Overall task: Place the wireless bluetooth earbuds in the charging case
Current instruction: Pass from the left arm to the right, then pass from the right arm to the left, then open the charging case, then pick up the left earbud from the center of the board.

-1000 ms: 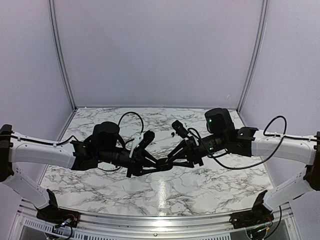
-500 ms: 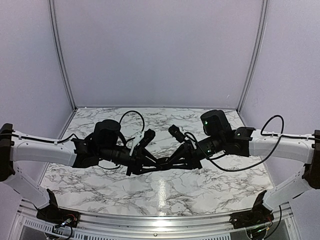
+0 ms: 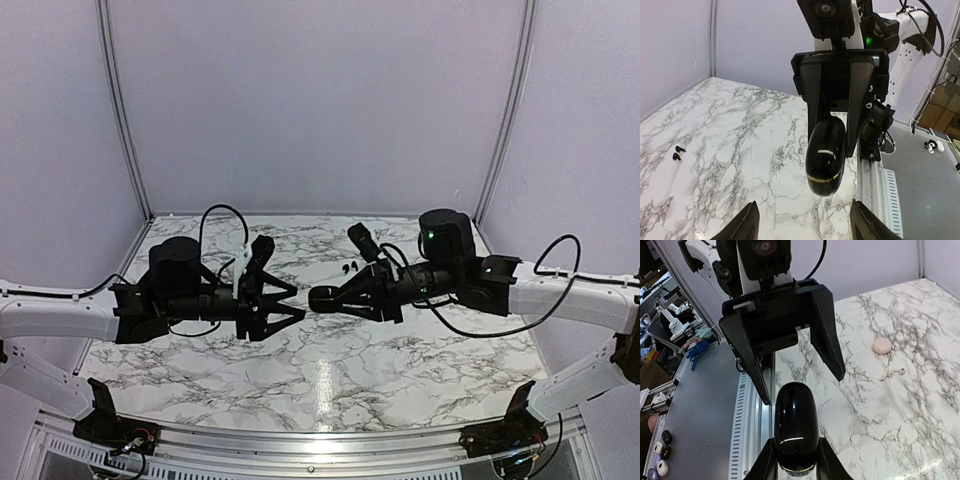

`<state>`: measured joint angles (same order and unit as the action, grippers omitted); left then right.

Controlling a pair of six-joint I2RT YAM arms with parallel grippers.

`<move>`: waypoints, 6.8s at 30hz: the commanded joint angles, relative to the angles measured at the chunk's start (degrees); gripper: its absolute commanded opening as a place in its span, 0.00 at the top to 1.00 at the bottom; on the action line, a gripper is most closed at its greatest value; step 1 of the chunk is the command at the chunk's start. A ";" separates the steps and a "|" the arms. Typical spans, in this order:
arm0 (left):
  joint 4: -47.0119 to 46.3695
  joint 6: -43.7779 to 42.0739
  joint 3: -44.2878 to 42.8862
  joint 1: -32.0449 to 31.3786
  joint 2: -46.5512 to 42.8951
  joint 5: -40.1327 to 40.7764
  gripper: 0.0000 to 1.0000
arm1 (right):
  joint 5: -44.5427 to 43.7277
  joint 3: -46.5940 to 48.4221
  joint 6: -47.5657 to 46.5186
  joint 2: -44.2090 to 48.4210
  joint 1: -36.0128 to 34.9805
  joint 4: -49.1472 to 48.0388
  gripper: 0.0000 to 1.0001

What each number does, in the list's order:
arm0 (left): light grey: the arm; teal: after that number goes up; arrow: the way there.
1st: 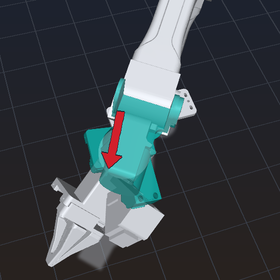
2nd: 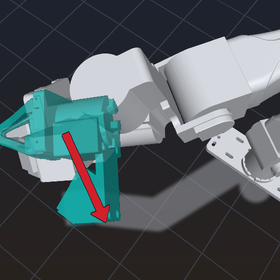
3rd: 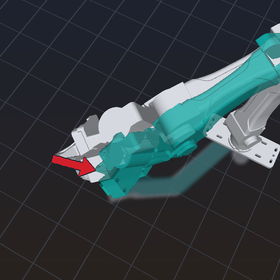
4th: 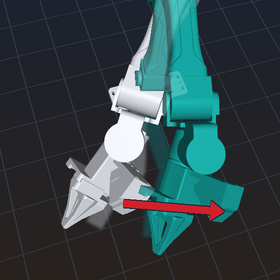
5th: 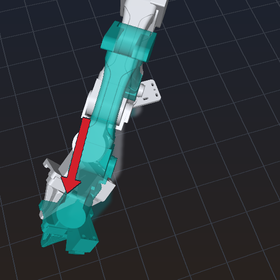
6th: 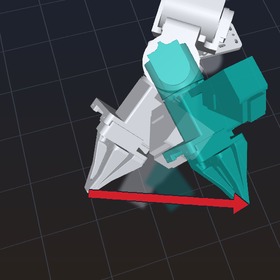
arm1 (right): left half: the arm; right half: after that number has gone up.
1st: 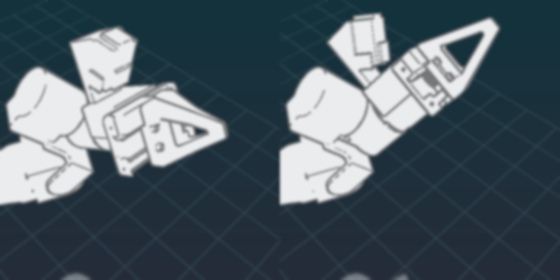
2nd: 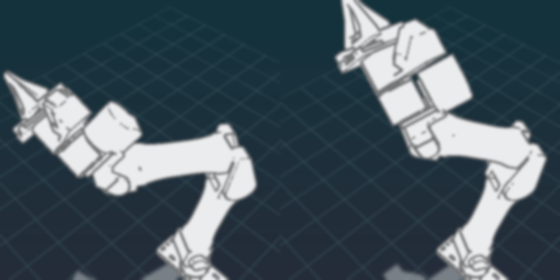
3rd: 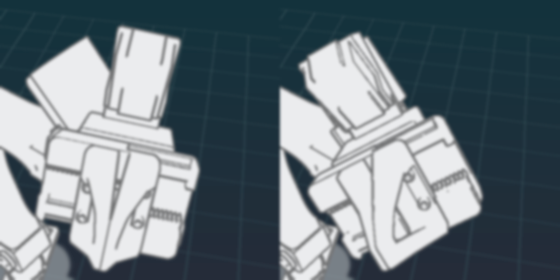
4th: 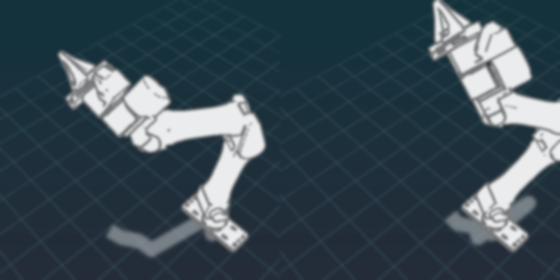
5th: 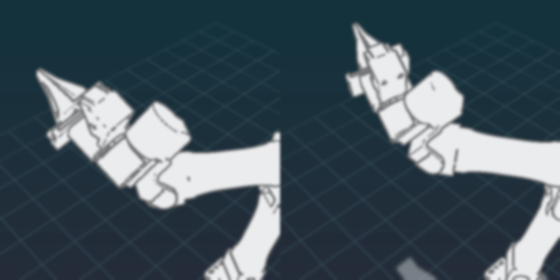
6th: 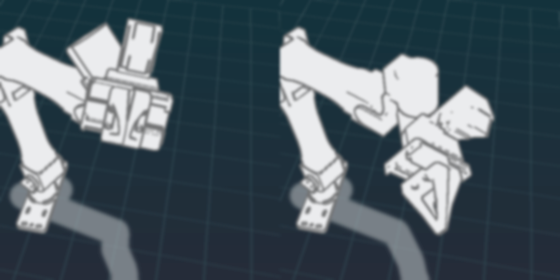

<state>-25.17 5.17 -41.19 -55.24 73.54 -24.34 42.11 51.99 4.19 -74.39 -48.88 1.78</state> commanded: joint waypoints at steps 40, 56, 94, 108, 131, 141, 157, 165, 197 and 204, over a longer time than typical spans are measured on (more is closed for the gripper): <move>-25.78 8.48 0.68 -3.38 1.57 0.99 0.59 | -1.80 -7.31 11.18 0.65 -3.84 -35.84 0.97; -26.25 8.45 -0.18 -3.38 3.02 0.85 0.69 | -2.61 -7.69 11.41 0.76 -3.93 -35.88 0.97; -24.93 5.34 6.16 -3.38 1.24 -3.16 1.00 | -7.31 1.11 2.45 -1.72 -3.72 -15.60 0.23; -24.92 1.16 8.21 -4.41 -0.87 -6.24 1.00 | -5.99 1.43 6.66 -2.22 -1.10 -18.08 0.23; -24.93 -3.10 11.88 -5.23 -4.15 -2.84 1.00 | -1.65 0.95 10.71 1.20 4.04 -22.72 0.24; -24.67 -3.89 14.52 -5.01 -6.20 0.27 1.00 | -17.82 8.87 3.68 -9.28 15.44 -6.15 0.35; -24.40 -4.82 15.26 -4.17 -5.45 1.13 1.00 | -32.34 39.40 -6.71 -44.95 21.29 17.07 0.52; -24.40 -4.82 15.80 -3.99 -5.98 1.36 1.00 | -36.75 44.33 -7.56 -51.29 21.29 18.06 0.54; -24.31 -6.99 16.05 -3.91 -5.51 2.19 1.00 | -39.03 53.98 -11.04 -60.91 21.33 23.95 0.79; -24.31 -6.71 16.12 -3.91 -5.58 2.32 1.00 | -35.19 44.69 -11.02 -53.65 20.51 23.49 0.86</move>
<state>-48.31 -0.93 -25.41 -59.44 68.64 -22.37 4.43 102.21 -6.31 -133.64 -27.49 24.01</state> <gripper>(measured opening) 0.242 0.166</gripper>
